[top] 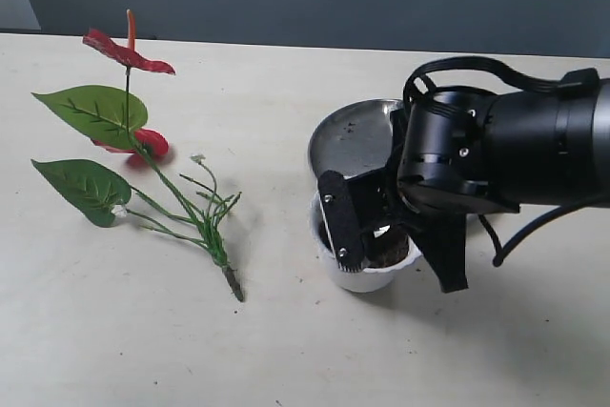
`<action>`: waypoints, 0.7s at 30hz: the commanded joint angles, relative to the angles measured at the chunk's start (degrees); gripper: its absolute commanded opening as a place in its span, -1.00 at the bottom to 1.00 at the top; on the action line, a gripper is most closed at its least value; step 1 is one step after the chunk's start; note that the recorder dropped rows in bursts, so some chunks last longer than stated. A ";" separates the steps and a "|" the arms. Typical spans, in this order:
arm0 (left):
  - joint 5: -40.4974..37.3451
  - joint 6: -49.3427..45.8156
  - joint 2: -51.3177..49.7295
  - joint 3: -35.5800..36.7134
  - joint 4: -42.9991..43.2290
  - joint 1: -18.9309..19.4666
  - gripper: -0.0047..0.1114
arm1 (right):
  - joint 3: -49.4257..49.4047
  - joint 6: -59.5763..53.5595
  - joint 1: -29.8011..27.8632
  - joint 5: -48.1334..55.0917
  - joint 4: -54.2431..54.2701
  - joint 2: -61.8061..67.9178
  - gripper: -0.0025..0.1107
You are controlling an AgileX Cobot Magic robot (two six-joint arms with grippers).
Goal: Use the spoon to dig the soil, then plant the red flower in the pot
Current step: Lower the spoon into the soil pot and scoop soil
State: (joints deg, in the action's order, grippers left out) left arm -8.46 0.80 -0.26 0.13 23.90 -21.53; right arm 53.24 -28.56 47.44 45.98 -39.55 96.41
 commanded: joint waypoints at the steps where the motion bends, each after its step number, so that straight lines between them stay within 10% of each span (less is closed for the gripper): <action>1: 0.54 0.32 0.26 -0.13 -0.45 -0.38 -0.91 | 0.23 3.43 0.00 2.43 1.18 -0.18 -0.97; 21: 0.65 0.32 0.26 -0.13 -0.45 -0.38 -0.91 | 3.17 7.23 0.00 3.21 2.88 -4.67 -0.97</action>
State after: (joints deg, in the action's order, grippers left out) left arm -8.46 0.80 -0.26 0.13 23.90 -21.53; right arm 55.59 -21.81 47.58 49.29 -36.64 93.50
